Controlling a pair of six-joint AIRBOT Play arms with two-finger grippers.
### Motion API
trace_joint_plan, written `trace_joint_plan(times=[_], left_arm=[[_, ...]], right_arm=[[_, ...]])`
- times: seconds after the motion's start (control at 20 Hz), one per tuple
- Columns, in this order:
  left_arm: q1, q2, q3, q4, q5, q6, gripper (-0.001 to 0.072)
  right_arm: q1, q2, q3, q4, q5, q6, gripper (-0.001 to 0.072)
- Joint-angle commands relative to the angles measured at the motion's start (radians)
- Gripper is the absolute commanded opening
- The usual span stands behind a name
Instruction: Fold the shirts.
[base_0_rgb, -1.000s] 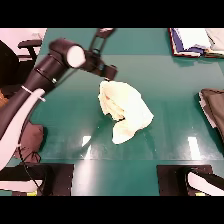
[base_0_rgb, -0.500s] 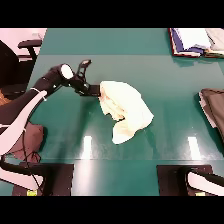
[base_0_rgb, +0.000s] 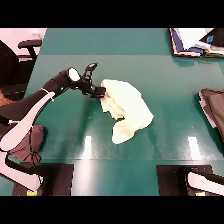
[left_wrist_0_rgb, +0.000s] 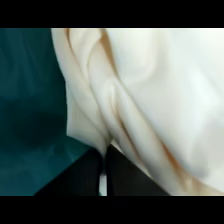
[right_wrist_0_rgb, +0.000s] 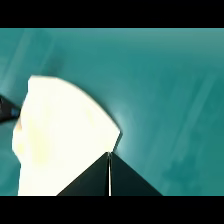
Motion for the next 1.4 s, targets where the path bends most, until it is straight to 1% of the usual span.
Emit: trace_joint_plan(times=[0.0, 0.05, 0.1, 0.15, 0.2, 0.25, 0.35, 0.45, 0.55, 0.6, 0.65, 0.7, 0.75, 0.8, 0.85, 0.95, 1.05, 1.15, 1.25, 1.35], left_arm=[[0.016, 0.007, 0.081, 0.034, -0.043, 0.003, 0.0025], [0.016, 0.009, 0.098, 0.056, -0.054, 0.003, 0.0025], [0.016, 0.011, 0.104, 0.068, -0.059, 0.003, 0.0025], [0.016, 0.013, 0.103, 0.074, -0.059, 0.003, 0.0025], [0.016, 0.013, 0.103, 0.080, -0.060, 0.003, 0.0025], [0.016, 0.013, 0.103, 0.080, -0.061, 0.003, 0.0025], [0.016, 0.013, 0.103, 0.080, -0.060, 0.003, 0.0025], [0.016, 0.013, 0.103, 0.081, -0.058, 0.003, 0.0025], [0.016, 0.013, 0.103, 0.081, -0.060, 0.003, 0.0025], [0.016, 0.013, 0.103, 0.082, -0.059, 0.003, 0.0025], [0.016, 0.013, 0.103, 0.082, -0.059, 0.003, 0.0025], [0.016, 0.013, 0.103, 0.087, -0.060, 0.003, 0.0025], [0.016, 0.013, 0.103, 0.092, -0.062, 0.003, 0.0025], [0.016, 0.013, 0.103, 0.092, -0.062, 0.003, 0.0025], [0.016, 0.015, 0.104, 0.094, -0.060, 0.003, 0.0025], [0.026, 0.035, 0.107, 0.107, -0.060, 0.002, 0.0025], [0.053, 0.091, 0.127, 0.126, -0.058, 0.003, 0.0024], [0.086, 0.181, 0.162, 0.181, -0.057, 0.009, 0.0024], [0.105, 0.291, 0.201, 0.227, -0.056, 0.040, 0.0025], [0.105, 0.414, 0.237, 0.242, -0.055, 0.085, 0.0024]], right_arm=[[0.000, 0.054, -0.272, 0.000, 0.032, 0.006, 0.0015], [0.000, 0.078, -0.393, 0.000, 0.005, 0.012, 0.0016], [0.000, 0.103, -0.531, 0.000, -0.036, 0.031, 0.0038], [0.000, 0.121, -0.657, 0.001, -0.085, 0.036, 0.0246], [0.000, 0.137, -0.791, 0.011, -0.143, 0.037, 0.0534], [0.000, 0.142, -0.907, 0.040, -0.188, 0.042, 0.0572], [0.004, 0.137, -1.108, 0.167, -0.270, 0.024, 0.0571], [0.035, 0.114, -1.223, 0.293, -0.361, -0.057, 0.0568], [0.087, 0.085, -1.263, 0.390, -0.448, -0.098, 0.0517], [0.116, 0.063, -1.260, 0.426, -0.488, -0.116, 0.0517], [0.138, 0.040, -1.244, 0.445, -0.516, -0.124, 0.0499], [0.158, 0.016, -1.218, 0.453, -0.539, -0.131, 0.0432], [0.174, -0.003, -1.186, 0.449, -0.557, -0.135, 0.0340], [0.181, -0.018, -1.149, 0.445, -0.568, -0.145, 0.0140], [0.182, -0.024, -1.116, 0.441, -0.574, -0.152, 0.0014], [0.158, -0.004, -1.050, 0.427, -0.564, -0.156, 0.0014], [0.100, 0.070, -0.965, 0.329, -0.516, -0.155, 0.0013], [0.029, 0.161, -0.866, 0.234, -0.458, -0.154, 0.0013], [-0.046, 0.251, -0.737, 0.168, -0.393, -0.155, 0.0013], [-0.105, 0.329, -0.619, 0.154, -0.353, -0.155, 0.0013]])
